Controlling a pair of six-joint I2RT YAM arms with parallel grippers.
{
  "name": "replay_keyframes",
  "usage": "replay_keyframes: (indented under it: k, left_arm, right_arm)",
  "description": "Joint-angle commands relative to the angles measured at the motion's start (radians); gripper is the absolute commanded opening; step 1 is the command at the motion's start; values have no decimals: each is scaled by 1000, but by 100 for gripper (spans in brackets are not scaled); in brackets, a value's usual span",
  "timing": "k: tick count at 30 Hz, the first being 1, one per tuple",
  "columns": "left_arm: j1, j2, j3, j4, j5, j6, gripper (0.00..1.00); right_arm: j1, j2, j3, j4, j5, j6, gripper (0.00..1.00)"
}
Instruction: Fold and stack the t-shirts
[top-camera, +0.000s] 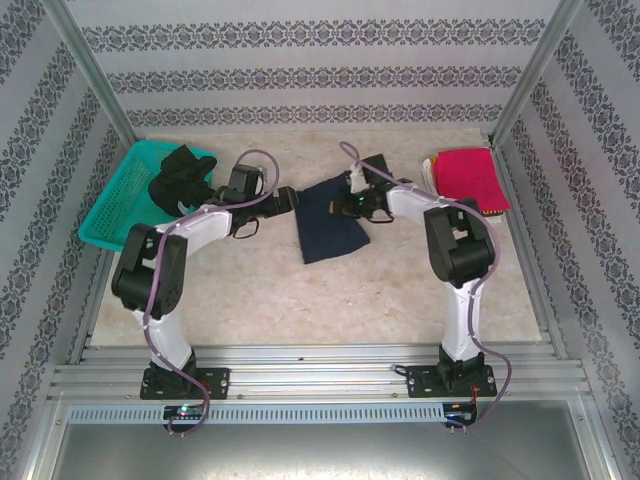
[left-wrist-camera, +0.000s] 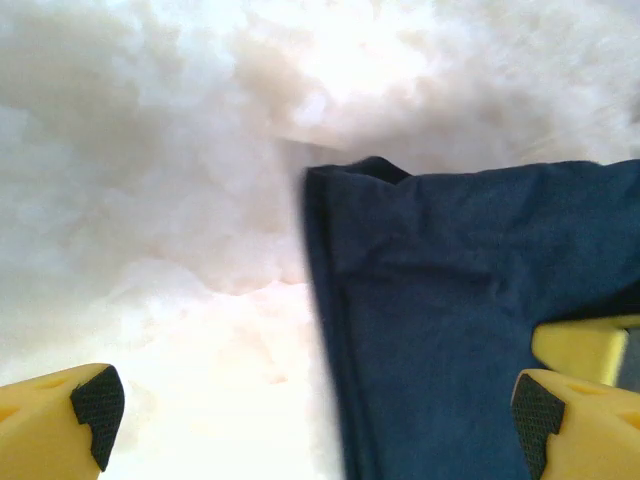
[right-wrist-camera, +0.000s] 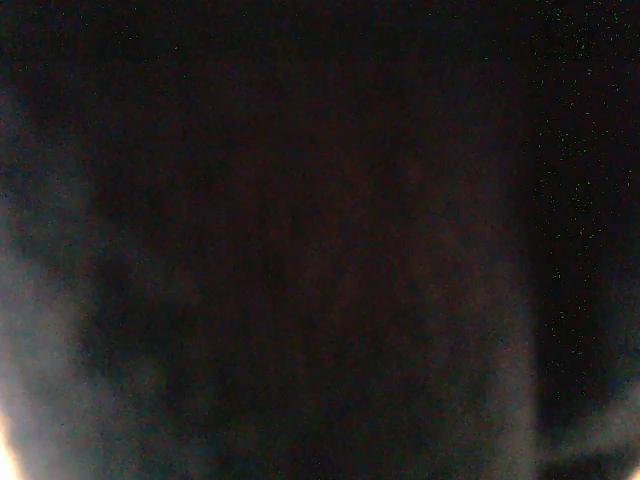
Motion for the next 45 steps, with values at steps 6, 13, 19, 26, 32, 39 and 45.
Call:
replay_keyframes:
  k: [6, 13, 19, 26, 32, 39, 45]
  left_arm:
    - [-10, -69, -126, 188, 71, -87, 100]
    - [-17, -86, -169, 189, 78, -73, 100]
    - [-30, -107, -175, 166, 68, -48, 100]
    - [-32, -105, -187, 188, 63, -60, 100]
    - [-38, -94, -179, 183, 68, -49, 100]
    - [-44, -95, -179, 175, 67, -22, 100]
    - [-46, -86, -171, 179, 68, -19, 100]
  right_arm:
    - [-120, -114, 122, -369, 252, -458, 0]
    - [-236, -53, 320, -549, 389, -638, 0]
    - [-308, -33, 434, -569, 434, -677, 0]
    - [-344, -22, 567, -623, 416, -689, 0]
    - [-376, -16, 663, -658, 372, -674, 0]
    - [-417, 23, 773, -715, 398, -695, 0]
    - [-456, 56, 816, -734, 403, -713, 0]
